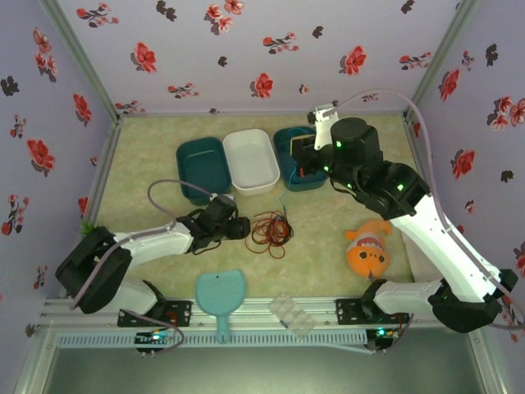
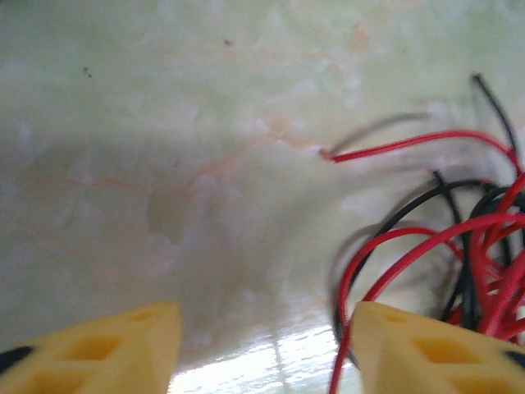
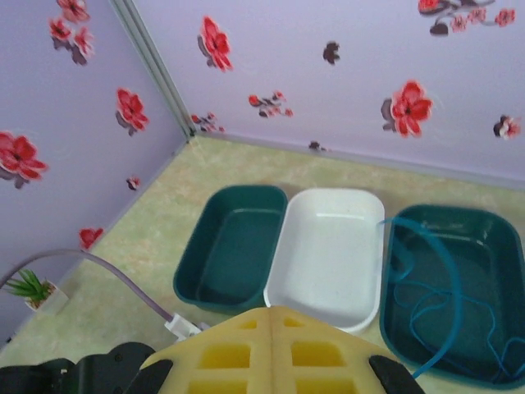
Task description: Untangle the cables
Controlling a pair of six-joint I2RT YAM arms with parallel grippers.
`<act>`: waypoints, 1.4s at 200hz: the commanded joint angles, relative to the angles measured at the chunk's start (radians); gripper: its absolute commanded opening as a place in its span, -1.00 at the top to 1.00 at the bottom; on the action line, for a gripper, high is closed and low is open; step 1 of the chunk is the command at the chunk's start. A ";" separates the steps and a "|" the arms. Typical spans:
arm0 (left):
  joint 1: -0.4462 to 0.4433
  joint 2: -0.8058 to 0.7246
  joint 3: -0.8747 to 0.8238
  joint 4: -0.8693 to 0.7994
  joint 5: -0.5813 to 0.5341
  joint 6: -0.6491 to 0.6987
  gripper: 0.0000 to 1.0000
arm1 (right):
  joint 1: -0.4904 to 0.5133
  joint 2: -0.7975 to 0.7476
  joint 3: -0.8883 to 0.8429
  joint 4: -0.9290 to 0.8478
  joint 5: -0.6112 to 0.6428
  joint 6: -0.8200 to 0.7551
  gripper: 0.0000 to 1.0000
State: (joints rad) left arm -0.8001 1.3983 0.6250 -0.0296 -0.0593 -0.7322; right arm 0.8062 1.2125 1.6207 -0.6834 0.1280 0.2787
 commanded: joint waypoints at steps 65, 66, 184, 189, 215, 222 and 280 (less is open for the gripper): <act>0.005 -0.110 -0.025 0.059 -0.004 0.102 -0.99 | 0.007 0.115 0.294 -0.107 0.174 -0.152 1.00; 0.005 -0.111 -0.026 0.061 -0.005 0.103 -1.00 | 0.007 0.118 0.297 -0.108 0.176 -0.154 1.00; -0.030 -0.049 0.004 0.141 0.075 0.175 -0.99 | 0.007 0.210 0.568 -0.027 0.254 -0.287 1.00; -0.030 -0.047 0.005 0.144 0.080 0.175 -0.99 | 0.007 0.211 0.569 -0.019 0.256 -0.290 1.00; -0.031 -0.042 -0.001 0.165 0.092 0.172 -0.99 | 0.006 0.213 0.556 0.029 0.312 -0.323 1.00; -0.030 -0.041 0.001 0.165 0.092 0.171 -0.99 | 0.004 0.218 0.549 0.042 0.333 -0.331 1.00; -0.031 -0.057 -0.008 0.161 0.080 0.163 -0.99 | -0.104 0.307 0.538 0.052 0.320 -0.304 1.00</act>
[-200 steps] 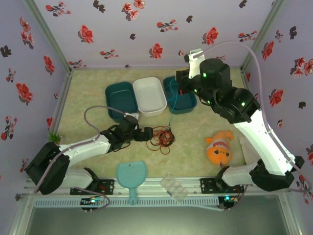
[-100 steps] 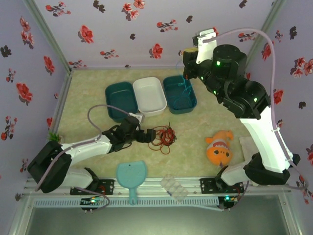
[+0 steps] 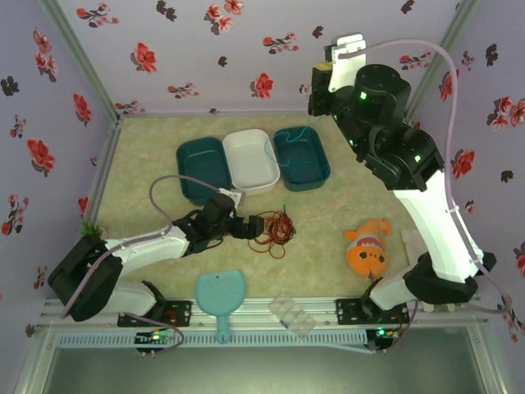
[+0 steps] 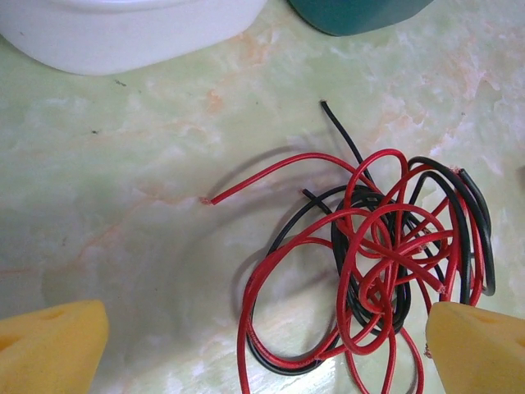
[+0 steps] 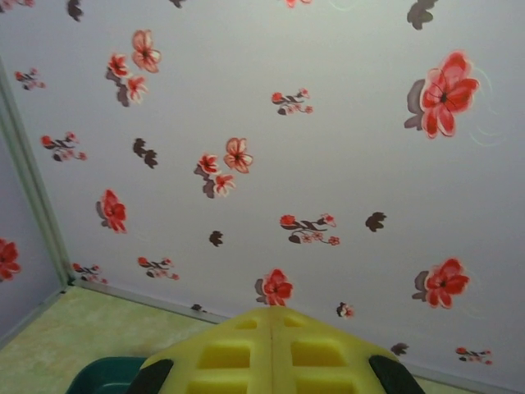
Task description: Untangle the cables
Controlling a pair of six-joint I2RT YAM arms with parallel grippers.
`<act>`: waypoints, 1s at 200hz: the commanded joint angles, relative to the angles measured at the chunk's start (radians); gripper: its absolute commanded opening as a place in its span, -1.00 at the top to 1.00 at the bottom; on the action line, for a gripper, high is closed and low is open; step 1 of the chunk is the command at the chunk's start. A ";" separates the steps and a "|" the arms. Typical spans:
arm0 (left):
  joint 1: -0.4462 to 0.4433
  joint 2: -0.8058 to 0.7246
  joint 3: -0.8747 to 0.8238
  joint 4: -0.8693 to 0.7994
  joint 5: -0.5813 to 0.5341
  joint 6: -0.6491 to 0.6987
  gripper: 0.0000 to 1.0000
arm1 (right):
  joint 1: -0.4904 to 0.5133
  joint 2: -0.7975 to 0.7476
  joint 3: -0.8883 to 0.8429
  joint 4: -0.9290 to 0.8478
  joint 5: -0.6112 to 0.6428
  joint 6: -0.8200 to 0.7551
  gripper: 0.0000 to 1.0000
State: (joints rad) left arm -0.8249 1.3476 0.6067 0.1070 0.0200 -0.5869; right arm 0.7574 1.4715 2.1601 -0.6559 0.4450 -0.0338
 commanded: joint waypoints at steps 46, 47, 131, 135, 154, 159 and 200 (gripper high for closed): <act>-0.006 -0.014 0.008 0.003 -0.010 0.016 -1.00 | -0.193 0.151 -0.008 0.006 -0.137 0.092 1.00; -0.005 -0.013 0.008 0.002 -0.011 0.017 -1.00 | -0.196 0.154 -0.009 0.005 -0.140 0.093 1.00; -0.006 -0.005 0.027 -0.045 -0.035 0.033 -0.99 | -0.364 0.298 -0.170 0.078 -0.310 0.167 1.00; -0.006 -0.006 0.029 -0.048 -0.038 0.033 -0.99 | -0.372 0.307 -0.179 0.079 -0.318 0.174 1.00; -0.006 -0.015 0.028 -0.059 -0.053 0.035 -0.99 | -0.397 0.343 -0.221 0.086 -0.357 0.208 1.00; -0.006 -0.018 0.029 -0.061 -0.055 0.035 -0.99 | -0.399 0.350 -0.230 0.090 -0.364 0.213 1.00; -0.005 -0.024 0.043 -0.090 -0.070 0.046 -0.99 | -0.405 0.455 -0.255 0.083 -0.417 0.239 1.00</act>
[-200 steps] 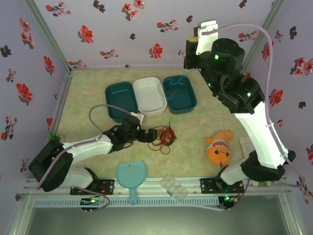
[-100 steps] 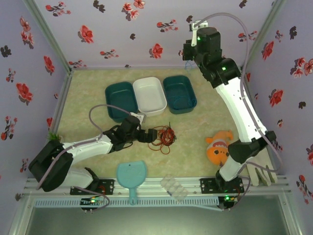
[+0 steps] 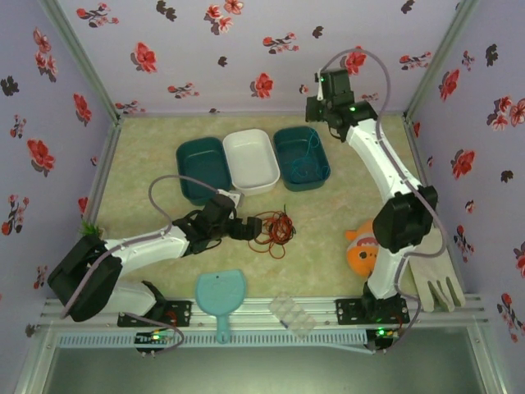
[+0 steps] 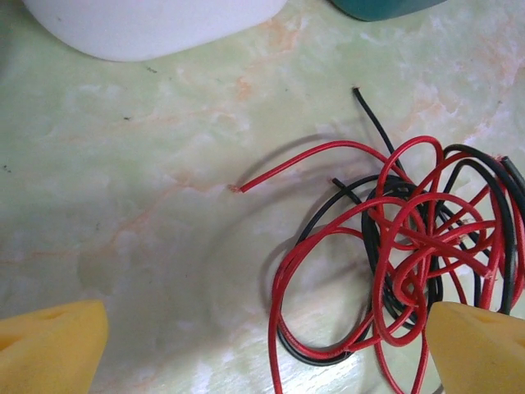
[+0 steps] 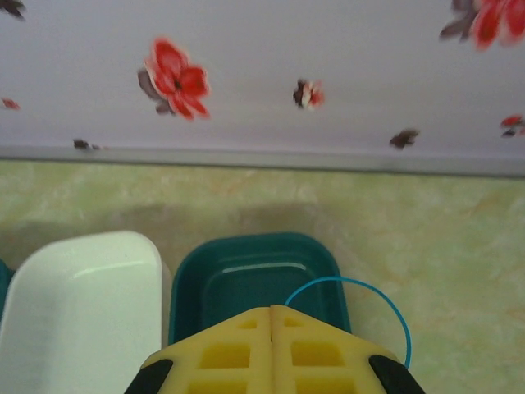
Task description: Untangle the cables
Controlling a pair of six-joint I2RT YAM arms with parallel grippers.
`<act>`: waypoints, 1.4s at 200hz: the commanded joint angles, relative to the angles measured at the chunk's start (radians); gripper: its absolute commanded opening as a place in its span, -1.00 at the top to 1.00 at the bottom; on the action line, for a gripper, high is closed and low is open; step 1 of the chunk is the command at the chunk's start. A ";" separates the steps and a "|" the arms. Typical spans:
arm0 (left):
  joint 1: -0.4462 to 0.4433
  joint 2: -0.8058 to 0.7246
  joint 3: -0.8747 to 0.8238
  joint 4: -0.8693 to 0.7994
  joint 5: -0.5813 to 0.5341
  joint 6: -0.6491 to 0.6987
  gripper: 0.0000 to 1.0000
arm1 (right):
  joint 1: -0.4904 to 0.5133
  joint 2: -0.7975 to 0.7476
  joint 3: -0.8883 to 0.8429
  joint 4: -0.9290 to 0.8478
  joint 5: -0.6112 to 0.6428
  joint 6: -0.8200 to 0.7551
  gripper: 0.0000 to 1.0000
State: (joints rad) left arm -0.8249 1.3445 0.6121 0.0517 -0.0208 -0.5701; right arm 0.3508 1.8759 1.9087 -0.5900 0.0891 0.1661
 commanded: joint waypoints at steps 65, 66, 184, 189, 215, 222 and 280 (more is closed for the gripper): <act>-0.004 -0.021 0.063 -0.053 -0.030 0.019 -0.99 | 0.003 0.226 0.091 -0.117 -0.152 0.073 0.69; -0.005 -0.021 0.064 -0.054 -0.030 0.019 -0.99 | 0.003 0.226 0.090 -0.118 -0.154 0.074 0.67; 0.000 -0.006 0.178 -0.117 -0.001 -0.001 -0.87 | 0.012 -0.070 -0.247 -0.049 -0.163 0.151 0.19; 0.003 -0.004 0.184 -0.120 0.010 -0.002 -0.86 | 0.013 -0.101 -0.286 -0.034 -0.162 0.162 0.19; 0.044 0.026 0.238 -0.201 0.090 -0.024 -0.76 | 0.029 -0.256 -0.479 0.021 -0.152 0.207 0.18; 0.063 0.042 0.255 -0.225 0.128 -0.026 -0.74 | 0.040 -0.297 -0.529 0.030 -0.138 0.215 0.18; 0.106 0.153 0.343 -0.395 0.298 0.068 -0.59 | 0.208 -0.553 -0.831 0.053 0.006 0.319 0.17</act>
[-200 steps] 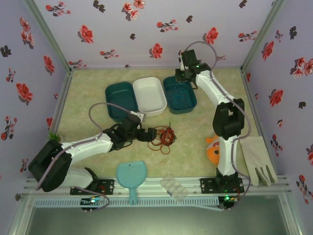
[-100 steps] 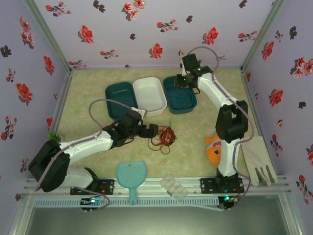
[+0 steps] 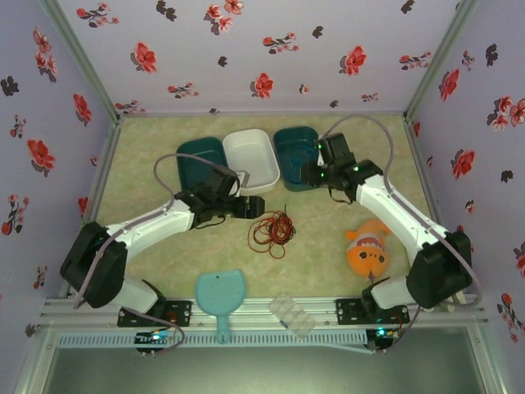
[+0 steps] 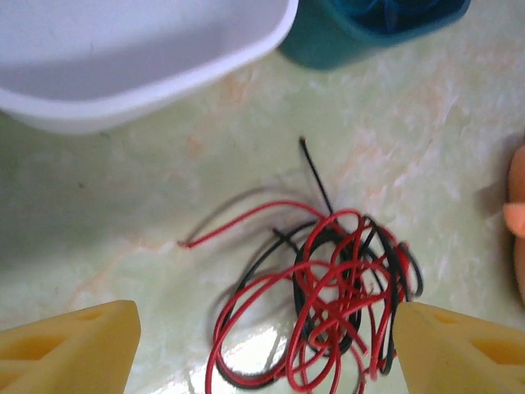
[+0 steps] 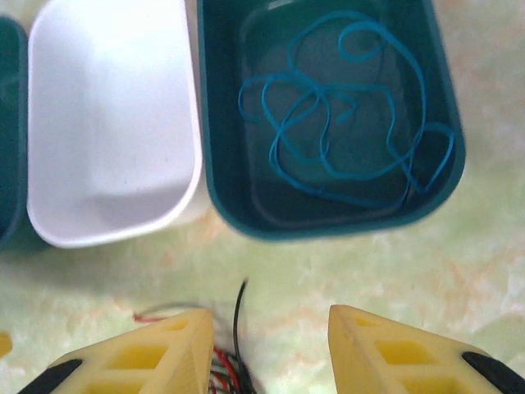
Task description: Untangle the cables
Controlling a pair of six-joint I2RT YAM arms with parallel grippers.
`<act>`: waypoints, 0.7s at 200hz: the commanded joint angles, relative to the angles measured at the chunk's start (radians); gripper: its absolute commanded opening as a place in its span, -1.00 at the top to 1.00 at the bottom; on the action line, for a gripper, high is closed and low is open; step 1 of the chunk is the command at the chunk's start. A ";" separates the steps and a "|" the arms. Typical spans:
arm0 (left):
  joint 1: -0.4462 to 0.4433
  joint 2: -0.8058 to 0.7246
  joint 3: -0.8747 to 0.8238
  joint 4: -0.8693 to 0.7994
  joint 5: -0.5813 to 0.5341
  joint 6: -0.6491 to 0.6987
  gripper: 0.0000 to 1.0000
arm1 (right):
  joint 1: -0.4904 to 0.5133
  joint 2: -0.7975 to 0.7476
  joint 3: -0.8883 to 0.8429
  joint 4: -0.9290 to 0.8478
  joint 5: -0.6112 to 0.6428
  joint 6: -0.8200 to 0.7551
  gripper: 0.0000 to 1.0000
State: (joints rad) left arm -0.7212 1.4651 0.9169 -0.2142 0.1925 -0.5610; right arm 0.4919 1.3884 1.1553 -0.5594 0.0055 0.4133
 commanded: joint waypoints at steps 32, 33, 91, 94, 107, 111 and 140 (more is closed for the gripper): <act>0.019 0.072 0.041 -0.195 0.087 0.081 -0.41 | 0.176 -0.116 -0.162 0.023 0.130 0.137 0.16; 0.019 0.072 0.040 -0.196 0.087 0.080 -0.41 | 0.180 -0.117 -0.163 0.022 0.133 0.138 0.16; 0.023 0.114 -0.048 -0.082 0.152 0.015 -0.13 | 0.321 -0.091 -0.201 0.009 0.195 0.217 -0.03; 0.023 0.116 -0.053 -0.071 0.158 0.010 -0.12 | 0.326 -0.089 -0.203 0.009 0.195 0.218 -0.05; 0.023 0.134 -0.062 -0.031 0.176 -0.007 -0.07 | 0.341 -0.070 -0.202 0.006 0.198 0.228 -0.09; 0.022 0.138 -0.065 -0.021 0.180 -0.012 -0.06 | 0.344 -0.066 -0.202 0.006 0.200 0.230 -0.10; 0.022 0.165 -0.082 0.042 0.201 -0.043 0.10 | 0.370 -0.036 -0.201 0.019 0.194 0.243 -0.23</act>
State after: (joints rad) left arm -0.7036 1.6093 0.8528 -0.2546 0.3439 -0.5640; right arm 0.8402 1.3289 0.9649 -0.5488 0.1696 0.6197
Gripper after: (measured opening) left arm 0.475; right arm 0.589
